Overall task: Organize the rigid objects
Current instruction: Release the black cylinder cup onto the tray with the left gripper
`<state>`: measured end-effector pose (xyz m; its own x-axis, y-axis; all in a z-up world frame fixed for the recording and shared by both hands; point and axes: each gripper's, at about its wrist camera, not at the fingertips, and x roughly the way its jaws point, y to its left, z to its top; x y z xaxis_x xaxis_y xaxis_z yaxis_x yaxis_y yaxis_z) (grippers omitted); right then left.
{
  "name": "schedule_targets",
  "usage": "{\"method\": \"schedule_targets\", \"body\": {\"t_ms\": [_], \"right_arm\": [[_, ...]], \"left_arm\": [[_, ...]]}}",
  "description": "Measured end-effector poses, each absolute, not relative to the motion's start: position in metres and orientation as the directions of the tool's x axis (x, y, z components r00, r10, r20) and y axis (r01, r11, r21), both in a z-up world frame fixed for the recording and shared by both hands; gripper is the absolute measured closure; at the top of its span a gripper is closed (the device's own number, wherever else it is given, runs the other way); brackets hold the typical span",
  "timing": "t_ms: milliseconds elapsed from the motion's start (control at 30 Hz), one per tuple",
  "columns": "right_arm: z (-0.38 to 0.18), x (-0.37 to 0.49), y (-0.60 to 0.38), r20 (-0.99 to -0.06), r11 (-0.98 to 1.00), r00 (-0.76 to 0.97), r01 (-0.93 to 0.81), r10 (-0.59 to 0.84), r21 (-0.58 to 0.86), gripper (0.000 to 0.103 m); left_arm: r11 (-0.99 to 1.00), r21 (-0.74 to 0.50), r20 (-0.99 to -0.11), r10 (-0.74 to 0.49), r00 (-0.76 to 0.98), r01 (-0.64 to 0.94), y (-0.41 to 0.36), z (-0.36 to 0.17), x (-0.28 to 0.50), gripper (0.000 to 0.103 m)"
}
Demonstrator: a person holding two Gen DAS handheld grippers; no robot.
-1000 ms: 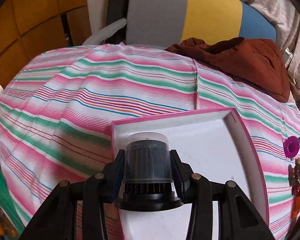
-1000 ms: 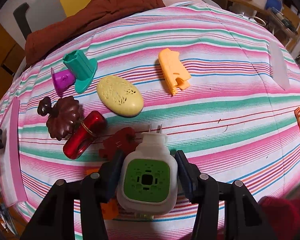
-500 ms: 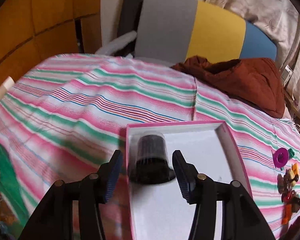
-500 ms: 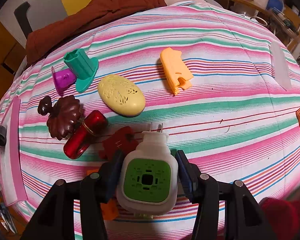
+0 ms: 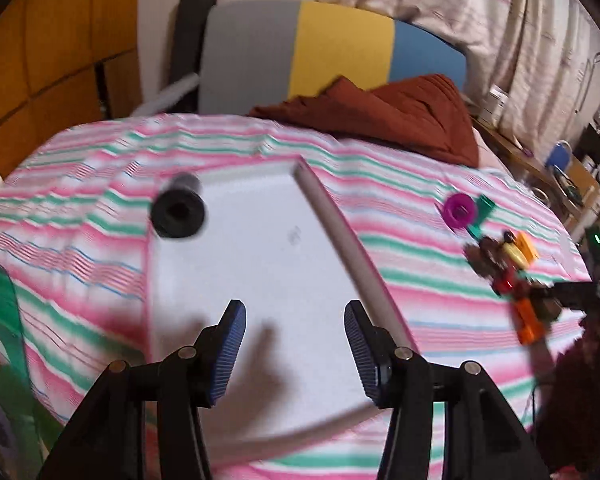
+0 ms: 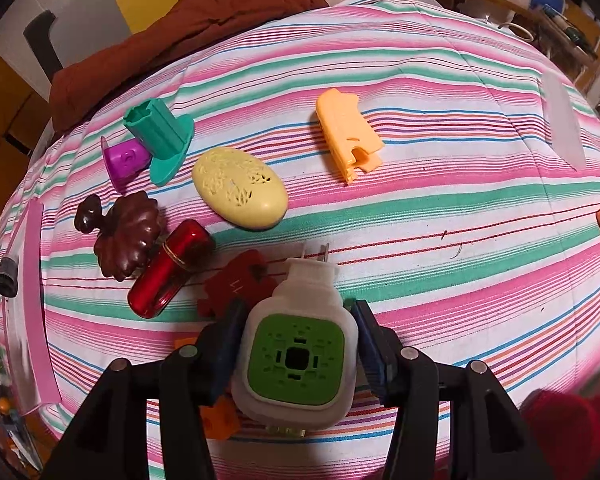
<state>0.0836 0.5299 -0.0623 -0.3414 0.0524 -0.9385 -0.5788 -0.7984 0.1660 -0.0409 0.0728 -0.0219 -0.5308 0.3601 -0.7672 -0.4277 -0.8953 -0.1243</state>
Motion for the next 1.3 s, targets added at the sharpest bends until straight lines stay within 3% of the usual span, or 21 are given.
{"method": "schedule_targets", "body": {"t_ms": [467, 767, 1067, 1300], "right_arm": [[-0.061, 0.083, 0.526, -0.938, -0.818, -0.337, -0.56, 0.081, 0.131, 0.05], [-0.058, 0.081, 0.52, -0.933, -0.835, -0.338, -0.543, 0.122, 0.087, 0.05], [-0.058, 0.08, 0.52, -0.929, -0.819, -0.366, -0.547, 0.051, 0.171, 0.05], [-0.019, 0.097, 0.509, -0.882, -0.814, -0.46, -0.55, 0.107, 0.188, 0.05]], "left_arm": [[-0.929, -0.004, -0.75, 0.248, -0.614, -0.37, 0.057, -0.015, -0.011, 0.051], [-0.944, -0.023, -0.765, 0.229, -0.602, -0.33, 0.04, -0.02, -0.01, 0.051], [-0.944, -0.041, -0.777, 0.236, -0.583, -0.328, 0.033, -0.027, -0.011, 0.051], [-0.948, -0.062, -0.78, 0.241, -0.578, -0.312, 0.021, -0.031, -0.015, 0.051]]}}
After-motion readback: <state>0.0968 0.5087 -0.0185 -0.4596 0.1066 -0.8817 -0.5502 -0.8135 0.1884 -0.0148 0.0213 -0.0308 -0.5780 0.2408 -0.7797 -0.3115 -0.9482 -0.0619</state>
